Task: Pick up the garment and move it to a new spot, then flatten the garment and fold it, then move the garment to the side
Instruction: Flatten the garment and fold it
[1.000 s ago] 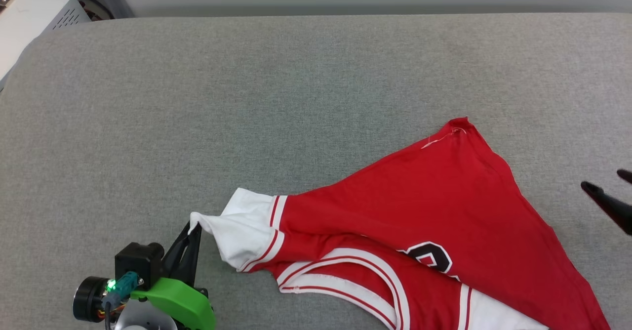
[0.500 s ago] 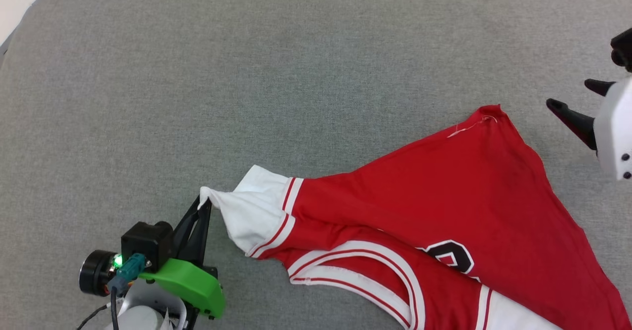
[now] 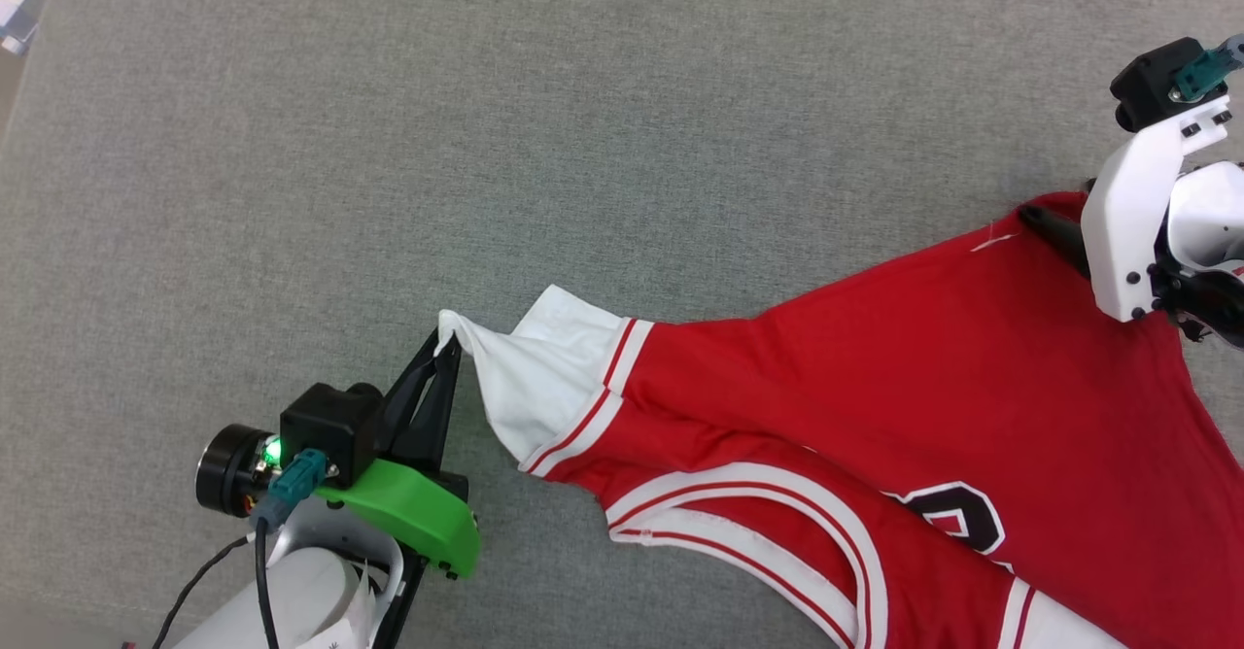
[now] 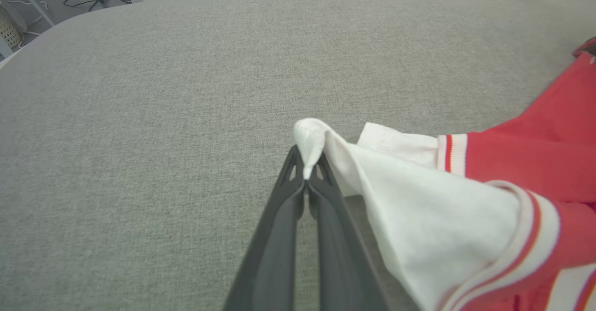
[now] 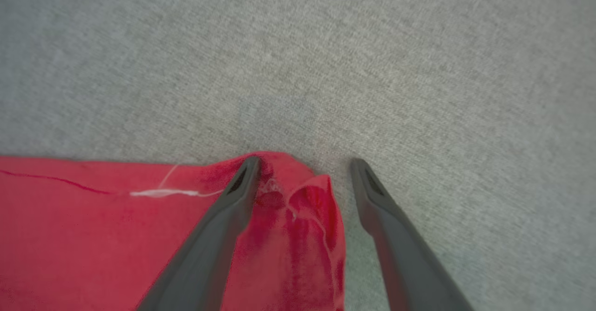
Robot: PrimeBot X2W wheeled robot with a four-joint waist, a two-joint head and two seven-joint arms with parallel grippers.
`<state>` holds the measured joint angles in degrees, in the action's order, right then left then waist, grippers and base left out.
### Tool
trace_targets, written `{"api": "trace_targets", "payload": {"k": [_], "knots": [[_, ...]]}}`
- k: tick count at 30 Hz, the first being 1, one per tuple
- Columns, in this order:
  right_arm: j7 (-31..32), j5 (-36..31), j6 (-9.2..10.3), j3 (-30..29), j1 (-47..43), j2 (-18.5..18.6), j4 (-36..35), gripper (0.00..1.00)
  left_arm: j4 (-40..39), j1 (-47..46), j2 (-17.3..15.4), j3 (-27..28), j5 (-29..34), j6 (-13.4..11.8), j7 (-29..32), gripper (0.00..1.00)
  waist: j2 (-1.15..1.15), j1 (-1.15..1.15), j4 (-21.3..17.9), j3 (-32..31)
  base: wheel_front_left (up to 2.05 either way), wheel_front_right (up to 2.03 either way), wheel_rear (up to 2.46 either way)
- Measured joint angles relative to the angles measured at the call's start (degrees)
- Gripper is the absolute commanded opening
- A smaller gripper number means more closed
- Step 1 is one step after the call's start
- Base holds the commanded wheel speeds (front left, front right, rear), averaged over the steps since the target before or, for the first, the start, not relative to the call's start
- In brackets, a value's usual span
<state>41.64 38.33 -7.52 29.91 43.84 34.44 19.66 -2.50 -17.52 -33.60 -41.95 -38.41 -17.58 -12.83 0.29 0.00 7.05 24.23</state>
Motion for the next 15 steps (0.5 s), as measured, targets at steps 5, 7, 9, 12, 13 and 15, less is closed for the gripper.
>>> {"api": "trace_targets", "payload": {"k": [5, 7, 9, 12, 13, 15], "knots": [[-2.09, 1.72, 0.08, 3.3, 0.92, 0.66, 3.98, 1.0, 1.58, -0.53, 0.97, -0.08, 0.03, 0.8, -0.25, 0.0, 0.0, 0.0, 1.43, 1.04, 0.0, 0.0, 0.0], [-3.38, 2.03, 0.08, 4.35, 1.14, 1.04, 4.45, 0.0, 2.23, -0.53, 1.09, -0.05, 0.03, 1.22, -0.33, 0.0, 0.0, 0.0, 1.65, 1.04, 0.0, 0.0, 0.0], [-5.42, 2.48, 0.07, 5.36, 1.14, 1.24, 4.93, 0.0, 2.85, -0.51, 1.2, -0.02, 0.02, 1.25, -0.58, 0.0, 0.0, 0.0, 1.62, 0.71, 0.0, 0.0, 0.0], [-10.99, 5.76, 0.05, 7.46, 1.03, 1.31, 6.2, 0.0, 4.41, -0.39, 1.21, 0.05, -0.23, 2.04, -0.8, 0.0, 0.0, 0.0, 0.98, -1.39, 0.0, 0.0, 0.0], [-12.15, 6.17, -0.01, 7.69, 0.85, 1.41, 6.26, 0.0, 4.65, -0.37, 1.2, 0.13, -0.23, 2.23, -0.83, 0.0, 0.0, 0.0, 0.79, -2.06, 0.0, 0.0, 0.0], [-14.26, 6.42, 0.0, 7.89, 0.37, 1.8, 6.25, 0.0, 5.1, -0.25, 1.08, 0.27, -0.25, 2.29, -0.85, 0.0, 0.0, 0.0, 0.42, -3.35, 0.0, 0.0, 0.0]]}}
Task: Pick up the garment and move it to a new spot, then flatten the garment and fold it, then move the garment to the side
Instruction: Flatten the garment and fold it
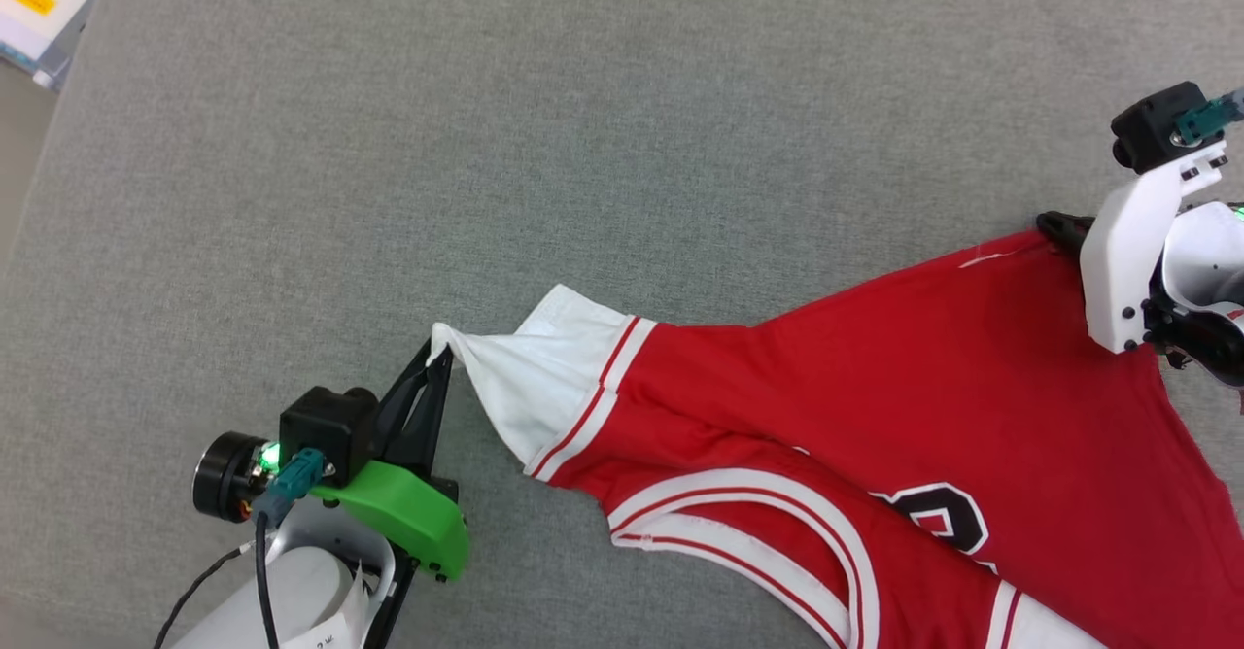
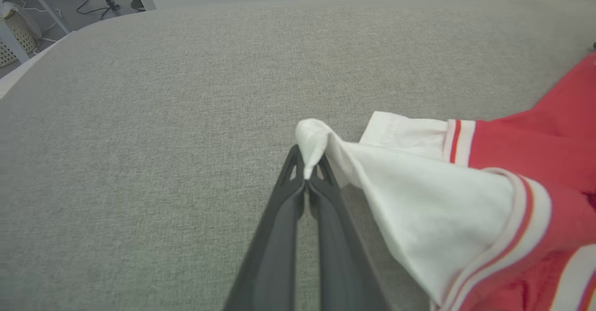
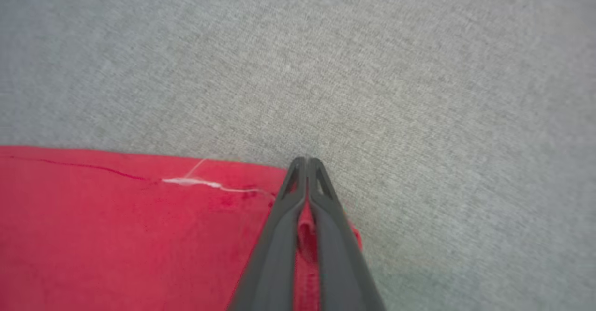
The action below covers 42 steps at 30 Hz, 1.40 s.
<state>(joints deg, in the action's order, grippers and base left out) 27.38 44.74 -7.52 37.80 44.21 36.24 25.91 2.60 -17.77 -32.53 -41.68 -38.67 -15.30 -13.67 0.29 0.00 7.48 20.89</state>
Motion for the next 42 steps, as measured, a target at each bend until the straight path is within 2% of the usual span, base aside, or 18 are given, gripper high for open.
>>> {"api": "trace_targets", "payload": {"k": [12, 19, 25, 33, 37, 42], "knots": [[-10.62, 2.03, 0.0, -3.31, -3.93, 3.11, -8.26, 0.0, -0.83, -0.5, -2.63, 1.89, 0.31, 0.78, -0.44, 0.0, 0.0, 0.0, -2.93, -8.65, 0.0, 0.0, 0.0], [-12.67, 1.58, 0.0, -7.66, -5.75, 3.35, -13.51, 0.0, -2.16, -5.82, -4.13, 3.83, 1.14, 1.49, -0.38, 0.0, 0.0, 0.0, -5.34, -11.7, 0.0, 0.0, 0.0], [-13.04, -0.85, 0.0, -12.06, -6.02, 2.47, -17.45, 0.0, -4.41, -12.32, -5.58, 4.77, 2.29, 2.12, 2.23, 0.0, 0.0, 0.0, -7.3, -12.42, 0.0, 0.0, 0.0], [-12.27, -5.35, 0.0, -18.07, 0.29, -0.1, -20.52, 0.0, -4.87, -29.45, -6.71, 6.54, 5.36, 6.59, 6.57, 0.0, 0.0, 0.0, -8.51, -8.44, 0.0, 0.0, 0.0], [-11.47, -7.78, 0.0, -20.45, 7.64, -1.05, -20.79, 0.0, -3.6, -40.89, -6.1, 6.99, 6.56, 10.0, 8.98, 0.0, 0.0, 0.0, -8.83, -4.88, 0.0, 0.0, 0.0], [-11.24, -11.36, 0.0, -21.73, 18.85, -3.31, -18.34, 0.0, 0.79, -55.07, -3.68, 7.79, 8.5, 13.43, 10.84, 0.0, 0.0, 0.0, -9.27, 0.17, 0.0, 0.0, 0.0]]}}
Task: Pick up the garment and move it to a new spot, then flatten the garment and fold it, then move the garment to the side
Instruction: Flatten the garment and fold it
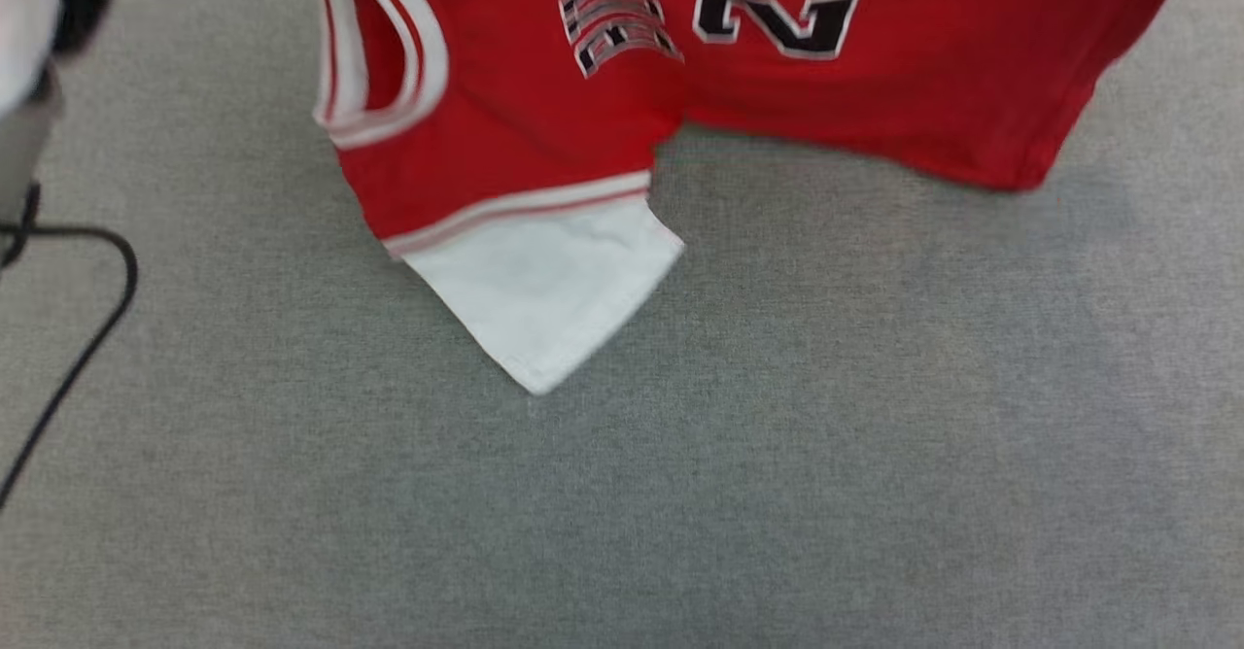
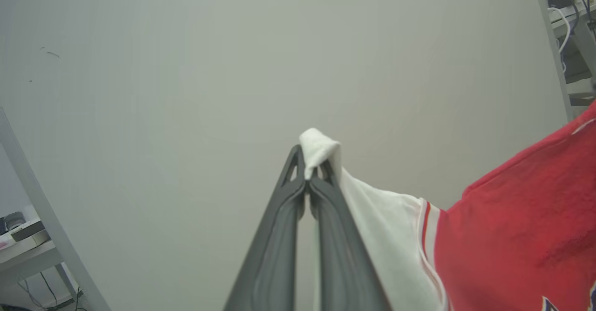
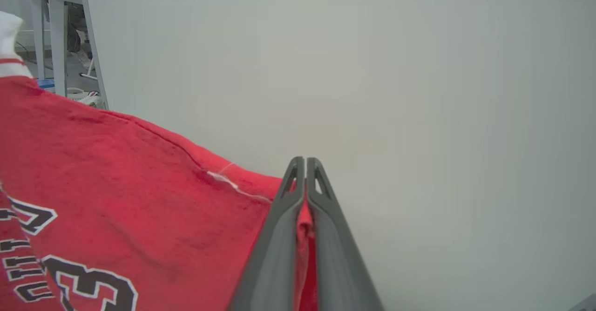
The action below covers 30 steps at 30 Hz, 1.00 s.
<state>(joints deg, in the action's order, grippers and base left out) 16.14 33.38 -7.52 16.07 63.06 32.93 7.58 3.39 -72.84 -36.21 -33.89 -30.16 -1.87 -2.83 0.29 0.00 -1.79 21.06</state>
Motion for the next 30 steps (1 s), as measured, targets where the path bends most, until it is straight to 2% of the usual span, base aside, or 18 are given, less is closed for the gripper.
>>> {"api": "trace_targets", "payload": {"k": [11, 17, 23, 30], "knots": [[-2.12, -8.0, 0.0, 2.94, 26.07, -3.3, 12.3, 0.0, 15.11, -27.49, 4.7, 0.88, 2.98, 6.25, 0.34, 0.0, 0.0, 0.01, -1.31, 9.84, 0.0, 0.0, 0.0], [-5.09, -9.54, 0.0, 5.04, 36.67, -3.7, 19.48, 0.0, 22.26, -36.34, 6.64, 0.15, 3.57, 7.77, -1.35, 0.0, 0.0, 0.01, -1.71, 13.67, 0.0, 0.0, 0.0], [-7.77, -9.48, 0.0, 8.0, 40.71, -4.38, 25.94, 0.0, 27.65, -38.86, 7.69, -1.19, 3.31, 8.55, -3.61, 0.0, 0.0, 0.01, -1.79, 16.17, 0.0, 0.0, 0.0], [-10.89, -7.45, -0.01, 14.4, 38.09, -6.14, 30.49, 0.0, 32.83, -35.18, 7.59, -3.26, 1.66, 8.94, -6.8, 0.0, 0.0, 0.01, -1.15, 17.56, 0.0, 0.0, 0.0]]}}
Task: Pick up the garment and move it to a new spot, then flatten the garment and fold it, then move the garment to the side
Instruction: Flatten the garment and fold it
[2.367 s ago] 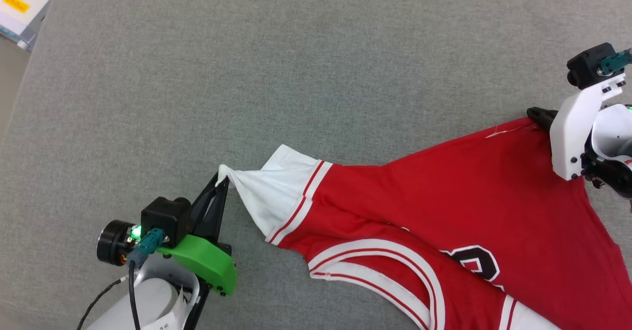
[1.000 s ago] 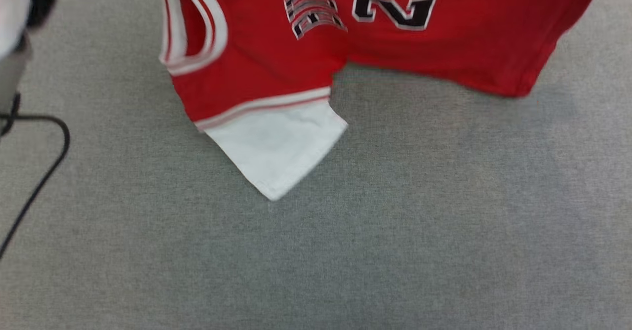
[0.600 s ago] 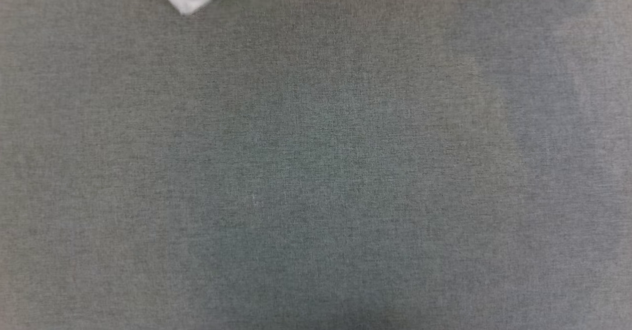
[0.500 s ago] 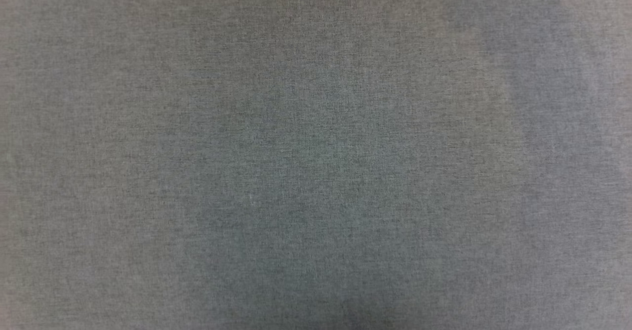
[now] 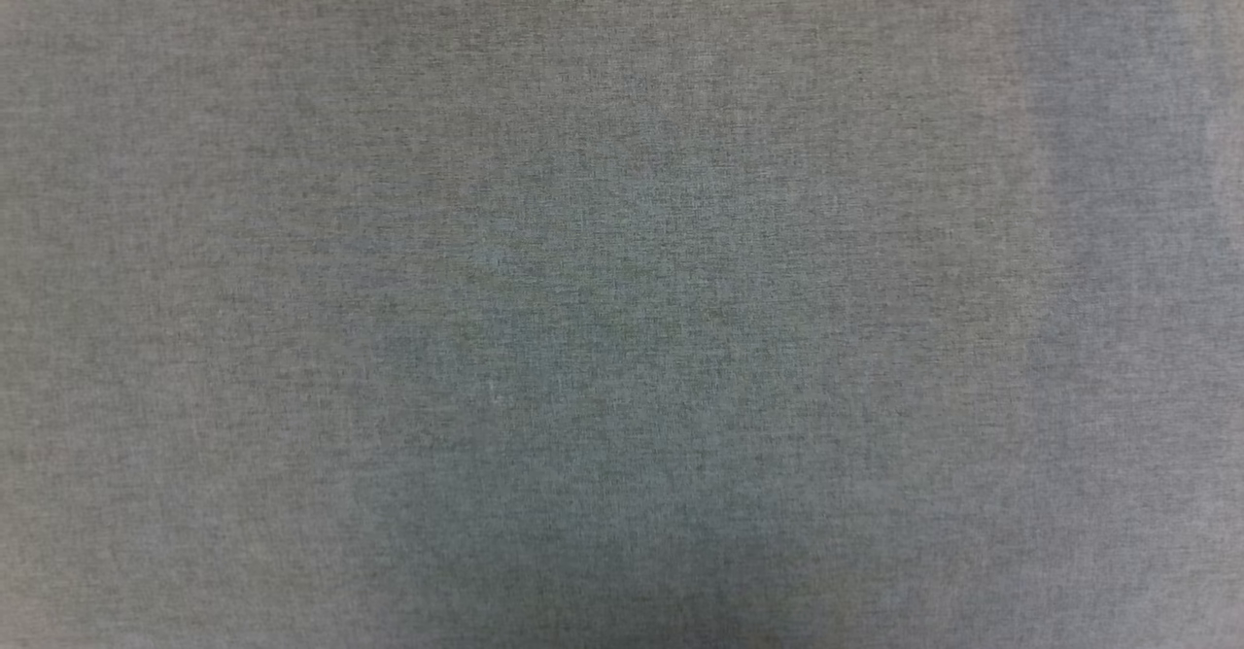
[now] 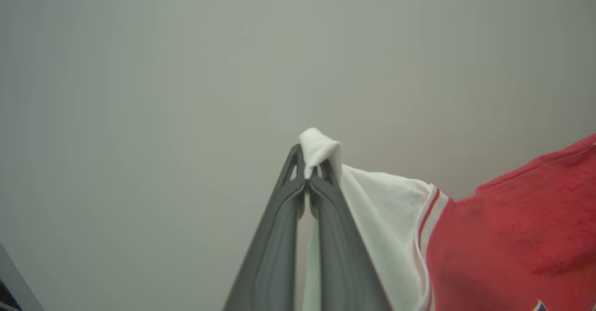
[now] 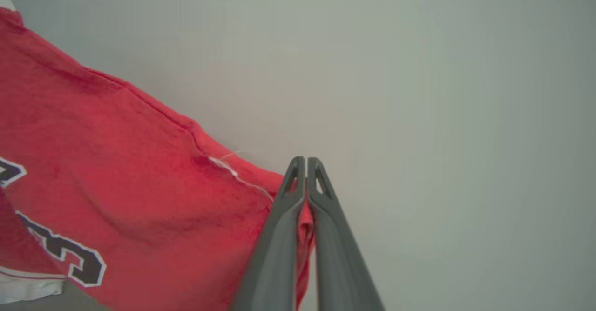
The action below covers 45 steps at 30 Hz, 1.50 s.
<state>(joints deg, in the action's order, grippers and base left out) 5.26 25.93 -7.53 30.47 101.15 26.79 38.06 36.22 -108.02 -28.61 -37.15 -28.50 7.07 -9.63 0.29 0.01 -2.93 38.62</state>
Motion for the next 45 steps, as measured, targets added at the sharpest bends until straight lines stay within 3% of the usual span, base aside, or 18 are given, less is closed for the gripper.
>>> {"api": "trace_targets", "payload": {"k": [6, 13, 22, 28, 36, 37, 38, 45], "knots": [[-2.99, 2.77, 0.0, 5.17, -7.27, -1.25, 1.51, 0.0, 0.8, 9.53, -1.36, -1.88, -1.79, 0.24, -2.75, 0.0, 0.0, 0.0, -0.14, -1.62, 0.0, 0.0, 0.0], [-5.14, 8.0, 0.0, 10.91, -17.18, -0.13, 0.15, 0.0, -2.43, 25.21, -3.26, -1.33, -5.39, -0.38, -4.49, 0.0, 0.0, -0.01, 0.05, -5.55, 0.0, 0.0, 0.0], [-6.57, 13.49, 0.0, 19.23, -34.65, 4.11, -5.59, 0.0, -12.9, 50.7, -6.61, -0.69, -8.33, -7.17, -5.02, 0.0, 0.0, -0.01, 0.62, -13.18, 0.0, 0.0, 0.0], [-6.57, 16.94, 0.0, 21.57, -45.41, 7.51, -8.37, 0.0, -19.45, 67.72, -7.81, -1.49, -12.28, -11.47, -4.97, 0.0, 0.0, -0.01, 0.97, -18.71, 0.0, 0.0, 0.0], [-6.72, 19.74, 0.0, 21.16, -58.27, 10.95, -12.82, 0.0, -28.35, 88.1, -11.16, -1.44, -17.74, -18.46, -4.88, 0.0, 0.0, -0.02, 1.01, -25.39, 0.0, 0.0, 0.0], [-6.57, 20.14, 0.0, 20.33, -63.13, 12.24, -14.57, 0.0, -31.85, 94.4, -11.78, -2.09, -18.8, -21.01, -4.44, 0.0, 0.0, -0.02, 0.98, -27.56, 0.0, 0.0, 0.0], [-6.49, 20.39, 0.0, 20.11, -65.02, 12.71, -15.21, 0.0, -33.07, 96.28, -11.82, -2.32, -19.62, -21.85, -4.44, 0.0, 0.0, -0.02, 0.99, -28.29, 0.0, 0.0, 0.0], [-4.97, 21.76, 0.0, 15.55, -77.88, 16.15, -19.96, 0.0, -37.51, 104.55, -12.0, -4.3, -22.8, -24.04, -2.64, 0.0, 0.0, -0.02, 1.49, -32.49, 0.0, 0.0, 0.0]]}}
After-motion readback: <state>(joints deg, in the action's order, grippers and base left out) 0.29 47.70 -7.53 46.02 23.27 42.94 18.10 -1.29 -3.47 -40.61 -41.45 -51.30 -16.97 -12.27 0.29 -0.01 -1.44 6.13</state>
